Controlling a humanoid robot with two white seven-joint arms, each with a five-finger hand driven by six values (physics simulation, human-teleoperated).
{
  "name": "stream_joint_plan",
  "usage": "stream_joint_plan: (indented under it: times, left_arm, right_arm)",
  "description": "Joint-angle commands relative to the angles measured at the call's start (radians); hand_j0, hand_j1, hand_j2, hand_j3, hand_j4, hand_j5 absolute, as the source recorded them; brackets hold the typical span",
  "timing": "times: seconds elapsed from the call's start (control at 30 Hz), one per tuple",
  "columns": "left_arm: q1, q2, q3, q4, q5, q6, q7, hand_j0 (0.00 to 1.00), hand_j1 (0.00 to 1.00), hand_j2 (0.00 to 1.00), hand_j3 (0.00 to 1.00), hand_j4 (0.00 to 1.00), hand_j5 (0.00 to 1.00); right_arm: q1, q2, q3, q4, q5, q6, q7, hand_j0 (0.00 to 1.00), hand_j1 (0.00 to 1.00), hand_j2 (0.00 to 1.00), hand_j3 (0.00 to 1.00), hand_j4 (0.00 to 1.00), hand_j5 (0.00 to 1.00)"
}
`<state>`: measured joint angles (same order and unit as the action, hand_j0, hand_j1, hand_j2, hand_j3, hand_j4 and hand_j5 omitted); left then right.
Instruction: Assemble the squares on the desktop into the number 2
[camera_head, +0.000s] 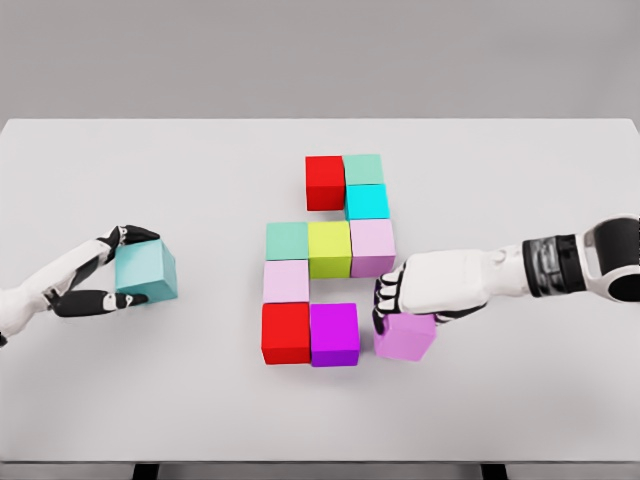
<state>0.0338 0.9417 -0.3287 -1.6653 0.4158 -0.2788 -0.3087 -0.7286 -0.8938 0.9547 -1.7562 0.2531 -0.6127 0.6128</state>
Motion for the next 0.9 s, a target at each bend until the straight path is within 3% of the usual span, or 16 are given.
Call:
stream_joint_plan:
  times: [0.0, 0.57, 0.77, 0.8, 0.83, 0.87]
  left_arm:
    - [-0.002, -0.023, -0.001, 0.001, 0.003, 0.038, 0.0, 0.43, 0.43, 0.43, 0.43, 0.43, 0.43]
    - [-0.198, -0.218, -0.009, 0.016, -0.038, 0.334, -0.003, 0.42, 0.42, 0.42, 0.42, 0.42, 0.42]
    - [-0.285, -0.267, -0.046, 0.079, -0.077, 0.371, -0.003, 0.41, 0.41, 0.41, 0.41, 0.41, 0.41]
    - [-0.302, -0.288, -0.046, 0.101, -0.089, 0.371, -0.004, 0.41, 0.41, 0.41, 0.41, 0.41, 0.41]
    - [-0.316, -0.302, -0.046, 0.12, -0.097, 0.371, -0.004, 0.41, 0.41, 0.41, 0.41, 0.41, 0.41]
    - [-0.327, -0.31, -0.047, 0.133, -0.1, 0.375, -0.004, 0.4, 0.4, 0.4, 0.4, 0.4, 0.4]
  right_arm:
    - [-0.002, 0.01, 0.002, 0.0, -0.005, 0.002, -0.002, 0.4, 0.4, 0.4, 0.4, 0.4, 0.4]
    - [-0.014, 0.018, 0.004, 0.0, -0.005, 0.002, -0.002, 0.41, 0.41, 0.41, 0.41, 0.41, 0.41]
    - [-0.015, 0.019, 0.004, 0.0, -0.005, 0.002, -0.002, 0.45, 0.45, 0.45, 0.45, 0.45, 0.45]
    - [-0.015, 0.019, 0.004, 0.0, -0.003, 0.002, -0.002, 0.64, 0.64, 0.64, 0.64, 0.64, 0.64]
    - [-0.017, 0.019, 0.001, 0.0, -0.003, 0.002, -0.002, 1.0, 1.0, 1.0, 1.0, 1.0, 1.0]
    - [-0.021, 0.021, 0.001, 0.0, -0.003, 0.002, -0.002, 1.0, 1.0, 1.0, 1.0, 1.0, 1.0]
